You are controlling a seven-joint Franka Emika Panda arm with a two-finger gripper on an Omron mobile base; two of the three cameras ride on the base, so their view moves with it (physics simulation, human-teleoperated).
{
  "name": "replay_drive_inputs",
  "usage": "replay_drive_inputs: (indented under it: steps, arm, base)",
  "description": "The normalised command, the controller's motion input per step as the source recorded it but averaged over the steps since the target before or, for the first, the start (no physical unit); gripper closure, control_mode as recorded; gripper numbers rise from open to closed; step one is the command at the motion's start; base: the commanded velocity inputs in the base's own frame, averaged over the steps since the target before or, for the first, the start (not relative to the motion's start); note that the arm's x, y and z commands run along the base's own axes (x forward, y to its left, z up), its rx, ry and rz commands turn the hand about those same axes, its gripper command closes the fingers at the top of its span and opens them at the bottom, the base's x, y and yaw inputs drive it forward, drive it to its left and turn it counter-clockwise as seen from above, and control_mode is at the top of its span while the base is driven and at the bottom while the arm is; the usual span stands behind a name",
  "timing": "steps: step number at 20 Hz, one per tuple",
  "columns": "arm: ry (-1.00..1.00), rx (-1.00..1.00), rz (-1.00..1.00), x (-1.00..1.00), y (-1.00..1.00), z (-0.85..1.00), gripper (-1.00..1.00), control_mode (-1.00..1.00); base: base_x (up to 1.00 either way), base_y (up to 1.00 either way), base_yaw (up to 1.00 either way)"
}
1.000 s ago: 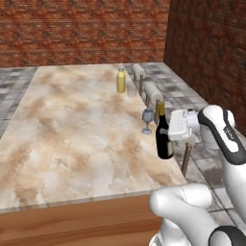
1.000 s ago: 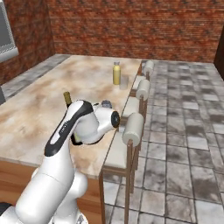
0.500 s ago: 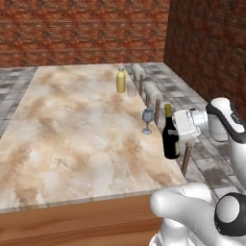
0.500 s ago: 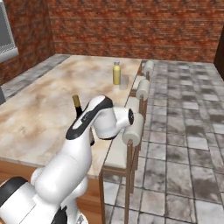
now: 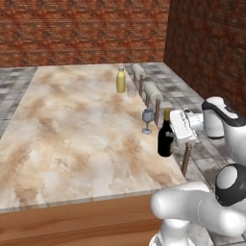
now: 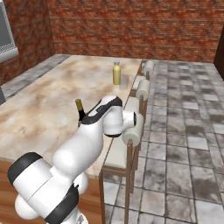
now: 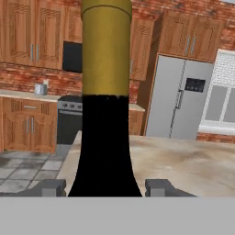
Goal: There is a wine glass and glass cup on the dining counter. Place the wine bottle next to the wine glass and the juice bottle next to the glass cup.
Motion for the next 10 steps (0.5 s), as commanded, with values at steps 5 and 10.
replay_drive_inputs:
  steps: [5,10]
  arm:
    - [0.00,0.03,0.12,0.28,-0.02,-0.10,1.00,-1.00]
    - [0.00,0.00,0.04,0.26,-0.04,-0.13,1.00,-1.00]
  base:
    - [0.00,0.00,0.00]
    - [0.00,0.00,0.00]
